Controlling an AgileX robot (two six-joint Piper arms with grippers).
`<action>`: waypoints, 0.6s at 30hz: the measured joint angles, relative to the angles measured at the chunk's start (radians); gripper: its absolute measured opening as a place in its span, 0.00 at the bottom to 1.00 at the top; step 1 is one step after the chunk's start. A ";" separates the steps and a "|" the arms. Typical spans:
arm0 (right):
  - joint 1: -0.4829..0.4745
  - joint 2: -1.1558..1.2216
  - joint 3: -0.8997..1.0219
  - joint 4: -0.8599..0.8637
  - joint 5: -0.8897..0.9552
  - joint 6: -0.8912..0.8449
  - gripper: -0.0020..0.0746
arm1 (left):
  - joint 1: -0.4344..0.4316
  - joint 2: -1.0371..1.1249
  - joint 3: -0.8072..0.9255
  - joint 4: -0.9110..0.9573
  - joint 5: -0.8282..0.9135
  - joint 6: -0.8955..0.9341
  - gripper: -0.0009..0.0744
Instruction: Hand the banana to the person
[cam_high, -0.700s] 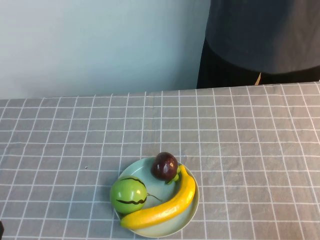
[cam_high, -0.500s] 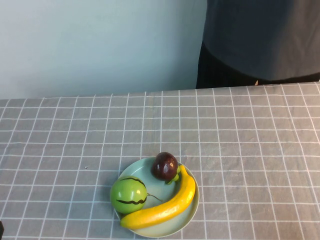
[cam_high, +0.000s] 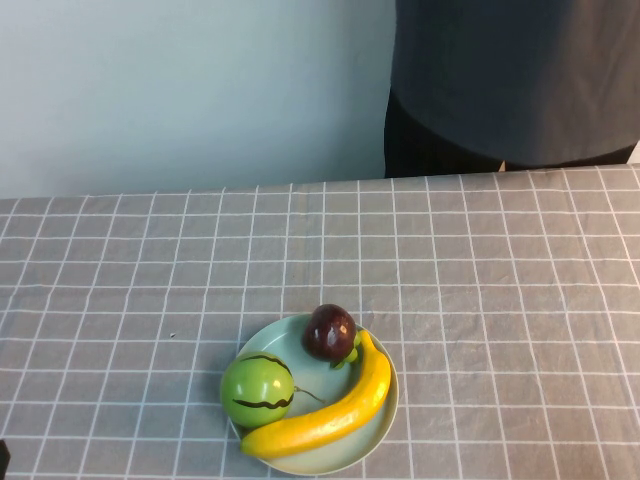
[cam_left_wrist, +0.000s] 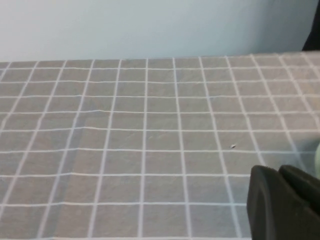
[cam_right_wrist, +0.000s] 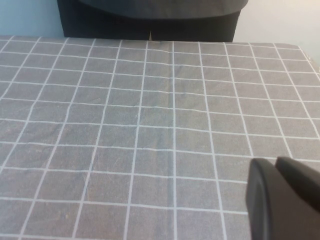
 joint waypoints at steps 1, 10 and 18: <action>0.000 0.000 0.000 0.000 0.000 0.000 0.02 | 0.000 0.000 0.000 -0.013 -0.005 -0.007 0.01; 0.000 0.000 0.000 0.000 0.000 0.000 0.02 | 0.000 0.000 0.002 -0.068 -0.025 -0.094 0.01; 0.000 0.000 0.000 0.000 0.000 0.000 0.02 | 0.000 0.000 0.003 -0.107 -0.113 -0.247 0.01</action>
